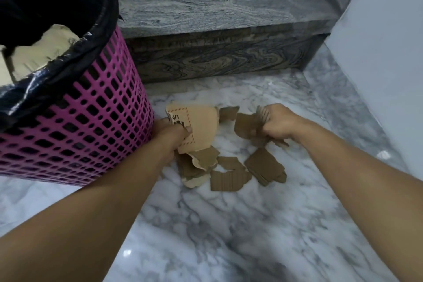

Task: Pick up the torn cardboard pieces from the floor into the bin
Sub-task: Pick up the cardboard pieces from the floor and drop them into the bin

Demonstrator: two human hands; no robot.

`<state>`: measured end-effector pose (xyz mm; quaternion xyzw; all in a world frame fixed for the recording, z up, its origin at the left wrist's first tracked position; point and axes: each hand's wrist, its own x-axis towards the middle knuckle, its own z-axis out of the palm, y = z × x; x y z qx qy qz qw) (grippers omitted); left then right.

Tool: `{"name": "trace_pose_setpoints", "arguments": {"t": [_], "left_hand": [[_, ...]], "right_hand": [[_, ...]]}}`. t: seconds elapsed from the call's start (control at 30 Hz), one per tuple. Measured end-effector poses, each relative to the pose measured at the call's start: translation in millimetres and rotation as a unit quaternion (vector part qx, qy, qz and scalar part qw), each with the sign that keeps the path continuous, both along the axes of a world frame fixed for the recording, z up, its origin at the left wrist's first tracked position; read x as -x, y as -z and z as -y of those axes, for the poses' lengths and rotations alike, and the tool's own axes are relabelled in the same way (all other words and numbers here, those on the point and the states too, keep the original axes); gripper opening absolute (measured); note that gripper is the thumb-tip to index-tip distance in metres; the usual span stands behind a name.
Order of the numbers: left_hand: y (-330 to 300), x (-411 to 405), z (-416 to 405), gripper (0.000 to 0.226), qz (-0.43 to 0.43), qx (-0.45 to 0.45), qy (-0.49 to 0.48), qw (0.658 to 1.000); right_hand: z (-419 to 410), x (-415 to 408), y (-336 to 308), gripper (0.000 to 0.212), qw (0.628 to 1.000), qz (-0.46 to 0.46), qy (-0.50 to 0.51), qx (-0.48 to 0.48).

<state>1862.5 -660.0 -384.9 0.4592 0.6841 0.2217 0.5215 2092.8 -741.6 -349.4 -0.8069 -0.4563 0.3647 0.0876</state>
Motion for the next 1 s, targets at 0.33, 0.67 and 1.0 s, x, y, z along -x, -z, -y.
{"name": "trace_pose_setpoints", "arguments": {"t": [0.33, 0.67, 1.0], "left_hand": [[28, 8, 61, 0.086, -0.291, -0.01, 0.133, 0.947], [31, 13, 43, 0.072, -0.175, 0.036, 0.101, 0.979], [41, 9, 41, 0.057, -0.224, 0.049, 0.128, 0.965]], "right_hand": [[71, 48, 51, 0.061, 0.985, 0.138, 0.042, 0.099], [7, 28, 29, 0.053, 0.995, 0.099, -0.011, 0.033], [-72, 45, 63, 0.057, 0.982, 0.154, -0.104, 0.036]]}}
